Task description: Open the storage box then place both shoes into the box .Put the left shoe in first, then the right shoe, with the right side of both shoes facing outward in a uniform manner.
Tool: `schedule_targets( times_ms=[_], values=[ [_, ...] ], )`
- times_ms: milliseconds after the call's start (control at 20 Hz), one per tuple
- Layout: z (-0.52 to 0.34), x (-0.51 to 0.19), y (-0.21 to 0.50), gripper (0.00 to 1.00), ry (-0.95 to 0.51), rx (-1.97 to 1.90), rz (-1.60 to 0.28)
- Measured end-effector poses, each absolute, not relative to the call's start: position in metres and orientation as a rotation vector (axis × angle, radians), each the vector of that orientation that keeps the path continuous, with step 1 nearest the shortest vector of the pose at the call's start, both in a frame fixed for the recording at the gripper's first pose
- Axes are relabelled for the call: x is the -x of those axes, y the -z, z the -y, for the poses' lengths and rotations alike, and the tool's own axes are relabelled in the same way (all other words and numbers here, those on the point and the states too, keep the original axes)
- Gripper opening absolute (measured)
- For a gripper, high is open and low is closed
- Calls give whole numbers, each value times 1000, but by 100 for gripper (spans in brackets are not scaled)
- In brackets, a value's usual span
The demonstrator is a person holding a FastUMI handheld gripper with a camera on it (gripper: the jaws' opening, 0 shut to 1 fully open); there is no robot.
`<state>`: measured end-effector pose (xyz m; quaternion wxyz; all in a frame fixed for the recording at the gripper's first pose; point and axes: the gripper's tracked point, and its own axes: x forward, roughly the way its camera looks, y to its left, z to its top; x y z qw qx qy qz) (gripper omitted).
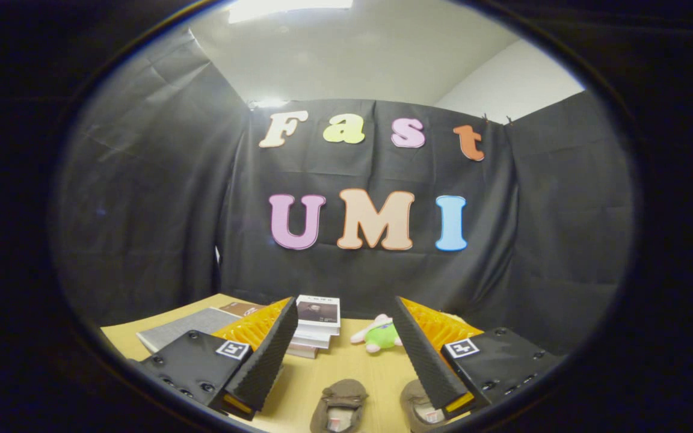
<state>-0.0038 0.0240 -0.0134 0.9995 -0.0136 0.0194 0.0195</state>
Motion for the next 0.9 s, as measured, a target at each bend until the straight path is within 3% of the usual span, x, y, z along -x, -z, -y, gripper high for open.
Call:
schedule_targets(
  times_ms=[450,900],
  values=[
    [-59,6,76,99,-158,-286,-262],
    [-80,9,145,99,-166,-674,-514]
  ],
)
